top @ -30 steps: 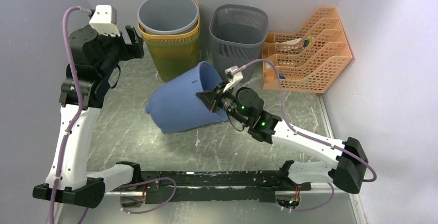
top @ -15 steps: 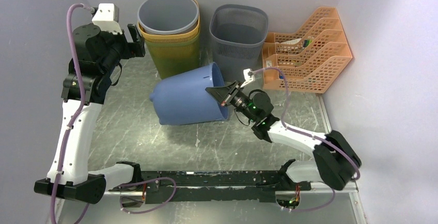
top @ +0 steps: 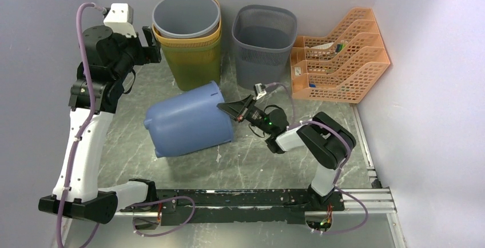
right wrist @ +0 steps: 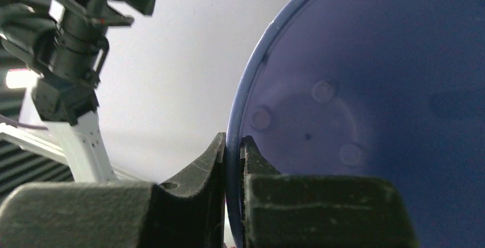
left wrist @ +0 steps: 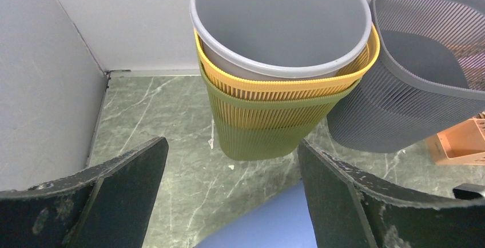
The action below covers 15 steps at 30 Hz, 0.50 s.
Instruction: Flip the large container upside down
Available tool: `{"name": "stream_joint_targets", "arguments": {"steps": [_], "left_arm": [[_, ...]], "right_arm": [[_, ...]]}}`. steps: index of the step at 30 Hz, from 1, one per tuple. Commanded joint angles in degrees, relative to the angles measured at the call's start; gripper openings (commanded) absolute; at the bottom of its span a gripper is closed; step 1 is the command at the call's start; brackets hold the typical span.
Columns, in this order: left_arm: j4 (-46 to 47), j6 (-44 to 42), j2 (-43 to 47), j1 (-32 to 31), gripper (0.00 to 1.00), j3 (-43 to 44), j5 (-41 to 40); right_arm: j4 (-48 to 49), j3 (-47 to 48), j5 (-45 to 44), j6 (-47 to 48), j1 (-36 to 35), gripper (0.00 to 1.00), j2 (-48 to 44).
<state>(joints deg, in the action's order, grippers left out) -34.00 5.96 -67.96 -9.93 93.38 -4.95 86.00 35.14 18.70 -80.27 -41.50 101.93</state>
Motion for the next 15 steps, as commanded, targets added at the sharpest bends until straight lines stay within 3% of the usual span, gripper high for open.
{"name": "stream_joint_targets", "arguments": {"steps": [1, 7, 15], "left_arm": [[-0.51, -0.92, -1.0, -0.35, 0.95, 1.48, -0.83], [0.15, -0.77, -2.37, -0.35, 0.95, 1.31, -0.55], [1.11, -0.5, -2.12, -0.35, 0.95, -0.47, -0.4]], "right_arm": [[18.33, -6.36, -0.62, -7.7, 5.95, 0.0, -0.16], [18.22, -14.67, 6.62, -8.77, 17.83, 0.0, -3.66], [18.07, -20.27, 13.1, -7.07, 25.1, 0.0, -1.86]]}}
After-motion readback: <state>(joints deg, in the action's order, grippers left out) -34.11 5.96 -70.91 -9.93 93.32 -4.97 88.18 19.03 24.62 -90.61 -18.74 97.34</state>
